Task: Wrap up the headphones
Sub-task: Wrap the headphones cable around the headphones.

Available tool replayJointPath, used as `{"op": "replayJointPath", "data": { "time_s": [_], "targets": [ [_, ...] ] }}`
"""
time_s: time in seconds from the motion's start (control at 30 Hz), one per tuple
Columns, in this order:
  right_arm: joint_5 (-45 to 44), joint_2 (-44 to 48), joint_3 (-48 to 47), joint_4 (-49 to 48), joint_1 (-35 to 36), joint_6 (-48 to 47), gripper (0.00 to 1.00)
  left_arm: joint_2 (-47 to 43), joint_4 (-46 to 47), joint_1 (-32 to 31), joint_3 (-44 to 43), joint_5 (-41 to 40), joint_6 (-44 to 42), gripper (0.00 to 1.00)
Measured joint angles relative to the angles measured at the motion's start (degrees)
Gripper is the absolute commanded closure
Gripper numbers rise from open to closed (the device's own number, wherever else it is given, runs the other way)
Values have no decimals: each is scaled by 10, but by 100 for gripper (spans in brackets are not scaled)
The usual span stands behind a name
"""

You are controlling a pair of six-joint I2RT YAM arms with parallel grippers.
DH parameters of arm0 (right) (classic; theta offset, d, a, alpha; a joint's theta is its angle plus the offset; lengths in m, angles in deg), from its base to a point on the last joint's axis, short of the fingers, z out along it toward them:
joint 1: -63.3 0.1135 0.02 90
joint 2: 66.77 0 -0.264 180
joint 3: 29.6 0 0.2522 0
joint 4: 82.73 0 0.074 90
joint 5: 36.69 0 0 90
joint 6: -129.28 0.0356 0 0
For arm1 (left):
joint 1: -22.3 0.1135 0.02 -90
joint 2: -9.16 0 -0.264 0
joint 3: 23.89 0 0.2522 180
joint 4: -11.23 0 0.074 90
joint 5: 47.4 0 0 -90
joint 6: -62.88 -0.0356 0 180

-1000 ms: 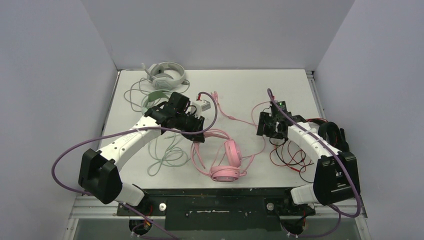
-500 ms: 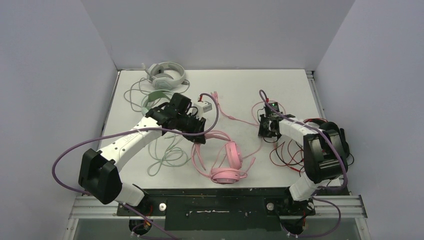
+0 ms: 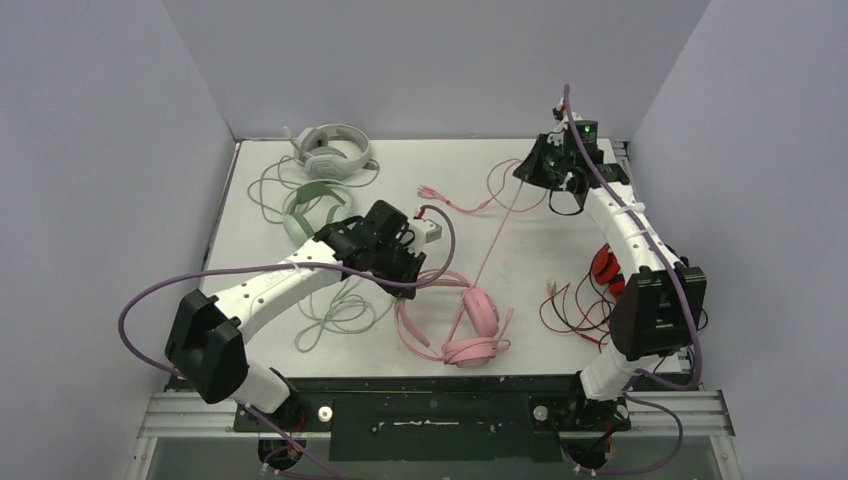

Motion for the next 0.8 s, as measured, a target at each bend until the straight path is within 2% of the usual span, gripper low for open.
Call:
{"op": "replayJointPath", "data": {
  "time_s": [0.27,0.43,0.57,0.8],
  "targets": [
    [87,28,-27,41,-3,12,100,56,-42,-7,-35,-145,2,100],
    [130,71,-26,52,-7,18,100,75,-67,-9,-78,-200,6,100],
    [176,120,-3,28,-7,42,100,101,-87,-20,-127,-255,21,100],
    [240,177,44,-7,-7,92,100,166,-134,-27,-233,-419,72,100]
  ]
}}
